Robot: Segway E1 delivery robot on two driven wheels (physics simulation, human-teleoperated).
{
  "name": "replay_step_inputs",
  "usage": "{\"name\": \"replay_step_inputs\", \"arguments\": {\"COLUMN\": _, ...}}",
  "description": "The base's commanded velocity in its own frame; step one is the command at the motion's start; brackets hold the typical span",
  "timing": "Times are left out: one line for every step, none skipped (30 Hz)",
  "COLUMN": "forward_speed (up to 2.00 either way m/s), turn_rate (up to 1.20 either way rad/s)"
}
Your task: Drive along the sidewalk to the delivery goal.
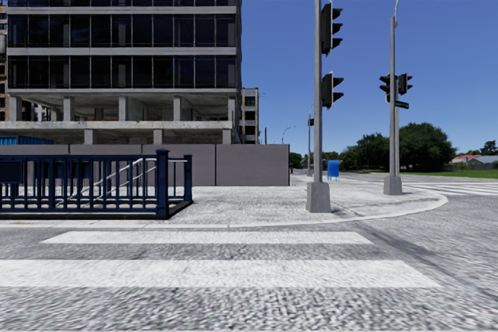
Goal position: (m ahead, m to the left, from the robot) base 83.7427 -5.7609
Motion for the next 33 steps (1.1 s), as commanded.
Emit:
{"name": "replay_step_inputs", "arguments": {"forward_speed": 2.0, "turn_rate": 0.0}}
{"name": "replay_step_inputs", "arguments": {"forward_speed": 2.0, "turn_rate": 0.0}}
{"name": "replay_step_inputs", "arguments": {"forward_speed": 2.0, "turn_rate": 0.0}}
{"name": "replay_step_inputs", "arguments": {"forward_speed": 2.0, "turn_rate": 0.0}}
{"name": "replay_step_inputs", "arguments": {"forward_speed": 2.0, "turn_rate": 0.0}}
{"name": "replay_step_inputs", "arguments": {"forward_speed": 2.0, "turn_rate": 0.0}}
{"name": "replay_step_inputs", "arguments": {"forward_speed": 2.0, "turn_rate": 0.0}}
{"name": "replay_step_inputs", "arguments": {"forward_speed": 2.0, "turn_rate": 0.0}}
{"name": "replay_step_inputs", "arguments": {"forward_speed": 2.0, "turn_rate": 0.0}}
{"name": "replay_step_inputs", "arguments": {"forward_speed": 2.0, "turn_rate": 0.0}}
{"name": "replay_step_inputs", "arguments": {"forward_speed": 2.0, "turn_rate": 0.0}}
{"name": "replay_step_inputs", "arguments": {"forward_speed": 2.0, "turn_rate": 0.0}}
{"name": "replay_step_inputs", "arguments": {"forward_speed": 2.0, "turn_rate": 0.0}}
{"name": "replay_step_inputs", "arguments": {"forward_speed": 2.0, "turn_rate": 0.0}}
{"name": "replay_step_inputs", "arguments": {"forward_speed": 2.0, "turn_rate": 0.0}}
{"name": "replay_step_inputs", "arguments": {"forward_speed": 2.0, "turn_rate": 0.0}}
{"name": "replay_step_inputs", "arguments": {"forward_speed": 2.0, "turn_rate": 0.0}}
{"name": "replay_step_inputs", "arguments": {"forward_speed": 2.0, "turn_rate": 0.0}}
{"name": "replay_step_inputs", "arguments": {"forward_speed": 2.0, "turn_rate": 0.0}}
{"name": "replay_step_inputs", "arguments": {"forward_speed": 2.0, "turn_rate": 0.0}}
{"name": "replay_step_inputs", "arguments": {"forward_speed": 2.0, "turn_rate": 0.0}}
{"name": "replay_step_inputs", "arguments": {"forward_speed": 2.0, "turn_rate": 0.0}}
{"name": "replay_step_inputs", "arguments": {"forward_speed": 2.0, "turn_rate": 0.0}}
{"name": "replay_step_inputs", "arguments": {"forward_speed": 2.0, "turn_rate": 0.0}}
{"name": "replay_step_inputs", "arguments": {"forward_speed": 2.0, "turn_rate": 0.0}}
{"name": "replay_step_inputs", "arguments": {"forward_speed": 2.0, "turn_rate": 0.0}}
{"name": "replay_step_inputs", "arguments": {"forward_speed": 2.0, "turn_rate": 0.0}}
{"name": "replay_step_inputs", "arguments": {"forward_speed": 2.0, "turn_rate": 0.0}}
{"name": "replay_step_inputs", "arguments": {"forward_speed": 2.0, "turn_rate": 0.0}}
{"name": "replay_step_inputs", "arguments": {"forward_speed": 2.0, "turn_rate": 0.0}}
{"name": "replay_step_inputs", "arguments": {"forward_speed": 2.0, "turn_rate": 0.0}}
{"name": "replay_step_inputs", "arguments": {"forward_speed": 2.0, "turn_rate": 0.0}}
{"name": "replay_step_inputs", "arguments": {"forward_speed": 2.0, "turn_rate": 0.0}}
